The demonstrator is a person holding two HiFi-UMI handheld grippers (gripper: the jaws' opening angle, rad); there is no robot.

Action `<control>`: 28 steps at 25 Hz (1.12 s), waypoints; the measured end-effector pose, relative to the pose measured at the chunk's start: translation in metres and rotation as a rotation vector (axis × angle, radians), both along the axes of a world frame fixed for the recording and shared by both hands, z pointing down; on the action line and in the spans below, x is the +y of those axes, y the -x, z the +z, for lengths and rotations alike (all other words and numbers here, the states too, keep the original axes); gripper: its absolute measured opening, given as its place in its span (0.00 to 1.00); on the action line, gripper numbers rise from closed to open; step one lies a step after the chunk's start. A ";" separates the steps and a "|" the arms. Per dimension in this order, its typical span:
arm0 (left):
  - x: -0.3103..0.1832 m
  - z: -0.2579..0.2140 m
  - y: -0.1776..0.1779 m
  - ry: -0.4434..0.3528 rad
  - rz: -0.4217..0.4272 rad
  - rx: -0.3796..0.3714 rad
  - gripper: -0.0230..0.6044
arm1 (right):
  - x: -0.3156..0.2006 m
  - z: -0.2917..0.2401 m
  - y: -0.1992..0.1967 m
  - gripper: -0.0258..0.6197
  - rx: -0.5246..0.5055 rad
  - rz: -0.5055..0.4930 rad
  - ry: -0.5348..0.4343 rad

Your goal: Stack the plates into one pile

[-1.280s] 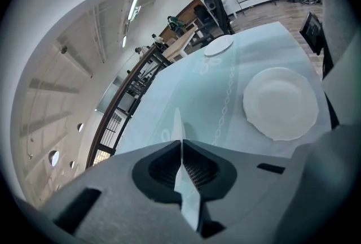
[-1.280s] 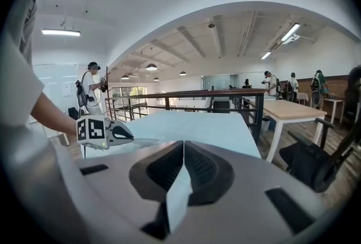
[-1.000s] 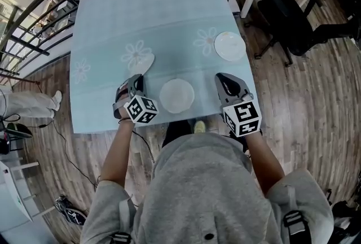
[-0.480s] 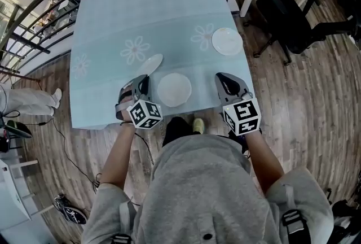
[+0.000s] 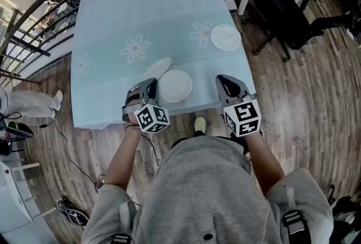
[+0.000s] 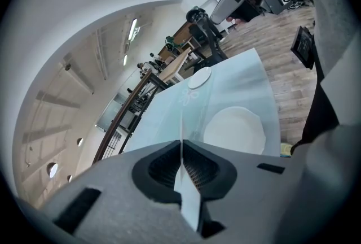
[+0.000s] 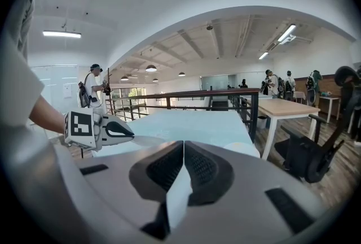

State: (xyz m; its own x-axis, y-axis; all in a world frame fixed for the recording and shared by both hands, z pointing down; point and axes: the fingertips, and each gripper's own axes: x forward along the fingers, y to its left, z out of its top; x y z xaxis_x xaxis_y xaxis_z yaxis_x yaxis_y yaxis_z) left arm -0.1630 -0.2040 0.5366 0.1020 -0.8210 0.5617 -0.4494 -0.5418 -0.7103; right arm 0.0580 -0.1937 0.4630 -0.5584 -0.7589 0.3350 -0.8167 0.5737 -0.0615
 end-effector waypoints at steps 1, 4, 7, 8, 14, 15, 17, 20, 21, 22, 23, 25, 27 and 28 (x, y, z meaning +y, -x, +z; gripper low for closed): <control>0.003 -0.001 -0.004 -0.002 0.006 0.004 0.08 | 0.004 0.000 -0.001 0.08 0.002 0.005 0.001; 0.012 -0.002 -0.013 -0.005 0.031 0.004 0.08 | 0.016 0.001 -0.004 0.08 0.006 0.016 0.006; 0.020 0.001 -0.023 0.000 0.058 0.000 0.08 | 0.029 0.001 -0.008 0.08 0.014 0.023 0.018; 0.023 0.001 -0.026 0.003 0.064 -0.001 0.08 | 0.033 0.001 -0.010 0.08 0.015 0.025 0.022; 0.030 0.006 -0.043 -0.001 0.092 -0.019 0.08 | 0.044 0.003 -0.015 0.08 0.022 0.036 0.023; 0.032 0.009 -0.045 0.004 0.094 -0.024 0.08 | 0.046 0.005 -0.015 0.08 0.021 0.038 0.027; 0.036 0.015 -0.047 0.018 0.097 -0.033 0.08 | 0.053 0.007 -0.014 0.08 0.018 0.040 0.037; 0.042 0.026 -0.053 0.035 0.103 -0.047 0.08 | 0.064 0.011 -0.016 0.08 0.019 0.040 0.051; 0.045 0.030 -0.056 0.042 0.108 -0.052 0.08 | 0.069 0.013 -0.018 0.08 0.018 0.042 0.055; 0.048 0.035 -0.059 0.050 0.114 -0.058 0.08 | 0.075 0.015 -0.020 0.08 0.016 0.045 0.062; 0.051 0.040 -0.063 0.058 0.120 -0.065 0.08 | 0.080 0.019 -0.023 0.08 0.017 0.048 0.070; 0.054 0.050 -0.069 0.073 0.133 -0.083 0.08 | 0.090 0.026 -0.028 0.08 0.022 0.054 0.087; 0.058 0.060 -0.074 0.089 0.143 -0.099 0.08 | 0.102 0.032 -0.033 0.08 0.026 0.058 0.103; 0.059 0.064 -0.076 0.096 0.148 -0.110 0.08 | 0.108 0.034 -0.037 0.08 0.026 0.062 0.110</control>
State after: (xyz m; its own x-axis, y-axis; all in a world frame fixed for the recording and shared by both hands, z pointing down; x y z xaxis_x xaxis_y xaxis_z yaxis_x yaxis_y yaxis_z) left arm -0.0866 -0.1449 0.6011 0.1514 -0.7439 0.6509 -0.2819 -0.6636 -0.6929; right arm 0.0947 -0.0860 0.4968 -0.5015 -0.7499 0.4315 -0.8527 0.5128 -0.0997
